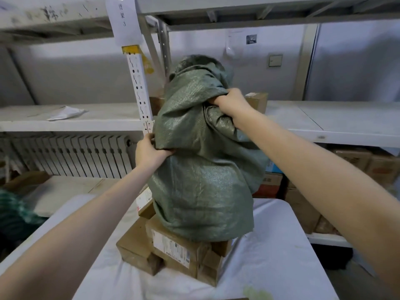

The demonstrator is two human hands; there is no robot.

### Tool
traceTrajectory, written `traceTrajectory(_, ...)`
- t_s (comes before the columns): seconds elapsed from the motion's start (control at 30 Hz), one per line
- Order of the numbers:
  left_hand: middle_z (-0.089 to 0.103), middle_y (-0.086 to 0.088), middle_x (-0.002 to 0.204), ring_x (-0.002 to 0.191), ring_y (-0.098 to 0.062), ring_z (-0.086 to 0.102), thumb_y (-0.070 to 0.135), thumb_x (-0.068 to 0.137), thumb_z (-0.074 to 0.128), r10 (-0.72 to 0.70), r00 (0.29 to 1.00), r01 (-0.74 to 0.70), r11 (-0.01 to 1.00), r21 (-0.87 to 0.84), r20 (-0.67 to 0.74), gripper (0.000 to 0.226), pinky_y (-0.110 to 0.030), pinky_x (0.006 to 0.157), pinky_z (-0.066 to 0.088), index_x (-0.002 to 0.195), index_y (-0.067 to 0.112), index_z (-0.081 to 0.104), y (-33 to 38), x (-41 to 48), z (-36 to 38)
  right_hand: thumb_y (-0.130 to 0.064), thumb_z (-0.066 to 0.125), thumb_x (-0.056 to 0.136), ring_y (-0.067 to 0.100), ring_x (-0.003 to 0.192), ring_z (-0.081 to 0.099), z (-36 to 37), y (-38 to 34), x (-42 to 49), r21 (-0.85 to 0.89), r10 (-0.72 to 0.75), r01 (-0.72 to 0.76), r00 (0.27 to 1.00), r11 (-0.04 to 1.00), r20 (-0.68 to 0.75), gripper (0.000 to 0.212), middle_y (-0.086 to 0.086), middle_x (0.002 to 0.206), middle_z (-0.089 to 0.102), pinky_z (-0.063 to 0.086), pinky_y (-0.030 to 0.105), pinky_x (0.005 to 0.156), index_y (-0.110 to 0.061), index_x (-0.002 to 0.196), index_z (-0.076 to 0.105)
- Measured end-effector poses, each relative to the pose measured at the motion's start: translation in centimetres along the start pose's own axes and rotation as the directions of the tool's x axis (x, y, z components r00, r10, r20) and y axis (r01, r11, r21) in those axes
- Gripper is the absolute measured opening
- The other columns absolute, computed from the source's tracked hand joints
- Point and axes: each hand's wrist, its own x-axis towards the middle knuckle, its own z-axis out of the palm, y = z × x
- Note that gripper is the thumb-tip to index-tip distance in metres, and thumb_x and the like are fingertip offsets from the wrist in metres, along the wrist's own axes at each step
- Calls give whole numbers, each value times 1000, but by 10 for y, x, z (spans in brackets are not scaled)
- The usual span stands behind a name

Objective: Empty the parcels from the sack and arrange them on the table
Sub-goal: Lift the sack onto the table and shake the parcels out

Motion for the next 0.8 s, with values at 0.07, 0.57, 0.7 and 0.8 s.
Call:
traceTrajectory(0.07,56,-9,131,120,-29,53,24,68,85,28,999,-27,999,-36,31,83,-42,97,47,138,11,43,7,0,-4,-13,69,85,31,101,64,-2,-4,-3,102,84,-85,996,991,8,43,15,113,66,52,45,96,-1,125,57)
traceTrajectory(0.57,49,-4,139,128,-22,47,45,45,91,102,951,-78,993,-92,292,116,-42,108,40,142,17,35,24,13,-21,-20,70,84,28,98,64,-16,-5,7,103,141,-135,988,985,-57,56,13,118,64,54,42,91,-1,132,50)
traceTrajectory(0.7,29,-4,155,140,-24,32,41,54,90,45,866,-31,999,-36,498,127,-45,115,31,153,14,15,22,16,-23,-11,62,90,32,112,58,-19,10,-3,-282,24,-22,1000,959,6,38,15,122,62,46,45,102,-4,127,57)
traceTrajectory(0.8,14,-2,161,146,-25,19,62,43,86,129,863,-108,992,-71,488,143,-50,116,26,154,23,5,38,17,-31,-9,62,91,24,113,57,-20,1,-8,-423,-19,81,989,902,149,34,10,122,63,44,33,100,-5,125,59)
